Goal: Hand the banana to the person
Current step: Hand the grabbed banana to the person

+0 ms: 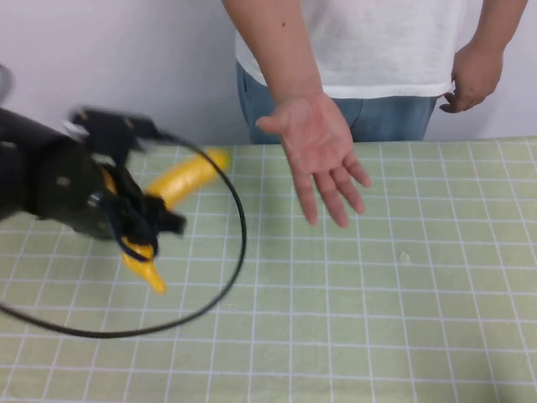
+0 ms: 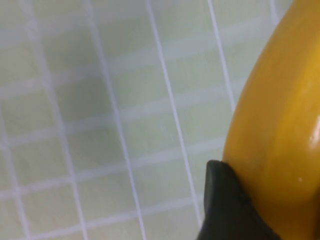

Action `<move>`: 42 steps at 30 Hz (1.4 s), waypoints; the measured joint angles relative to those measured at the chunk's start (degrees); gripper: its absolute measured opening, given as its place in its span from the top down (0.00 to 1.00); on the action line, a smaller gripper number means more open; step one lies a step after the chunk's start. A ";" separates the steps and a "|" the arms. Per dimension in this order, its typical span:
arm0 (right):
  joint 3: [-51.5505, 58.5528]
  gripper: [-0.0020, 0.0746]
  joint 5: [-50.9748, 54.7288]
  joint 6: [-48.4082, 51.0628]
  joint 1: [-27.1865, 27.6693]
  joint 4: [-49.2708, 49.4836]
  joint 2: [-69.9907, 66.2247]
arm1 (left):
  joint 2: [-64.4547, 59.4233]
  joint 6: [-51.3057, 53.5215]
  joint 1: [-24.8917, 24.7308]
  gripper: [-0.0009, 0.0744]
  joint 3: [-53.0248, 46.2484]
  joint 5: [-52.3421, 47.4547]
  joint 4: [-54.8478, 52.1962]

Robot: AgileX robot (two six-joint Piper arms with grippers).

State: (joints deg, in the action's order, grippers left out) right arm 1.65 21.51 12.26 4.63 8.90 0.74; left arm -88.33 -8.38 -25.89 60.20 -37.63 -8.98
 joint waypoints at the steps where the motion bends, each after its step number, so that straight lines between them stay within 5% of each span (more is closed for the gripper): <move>1: 0.00 0.98 0.00 0.00 0.00 0.00 0.00 | 2.25 -0.99 0.00 0.60 0.00 0.62 -0.55; 5: 0.00 0.98 0.00 0.00 0.00 -0.09 0.00 | 9.68 -0.25 0.00 0.60 1.95 1.71 0.97; 12: 0.00 0.98 0.00 0.00 0.00 -0.09 0.00 | 10.84 19.44 -1.69 0.60 15.07 -5.86 14.32; 20: 0.00 0.98 0.00 0.00 0.00 -0.09 0.00 | -4.02 27.48 -8.70 0.60 32.27 -20.07 14.35; 30: 0.00 0.98 0.00 0.00 0.00 -0.09 0.00 | -20.60 28.04 -9.02 0.59 45.08 -28.12 11.75; 34: 0.00 0.98 0.00 0.00 0.00 -0.09 0.00 | -21.63 27.20 -9.02 0.40 46.17 -31.06 11.51; 37: 0.00 0.98 0.00 0.00 0.00 -0.09 0.00 | -21.63 26.21 -9.02 0.36 47.30 -33.51 11.42; 42: 0.00 0.98 0.00 0.00 0.00 -0.09 0.00 | -19.13 24.54 -9.02 0.53 48.19 -33.76 11.26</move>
State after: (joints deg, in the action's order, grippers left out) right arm 1.65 21.51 12.26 4.63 8.81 0.74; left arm -107.46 16.16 -34.91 108.39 -71.39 2.28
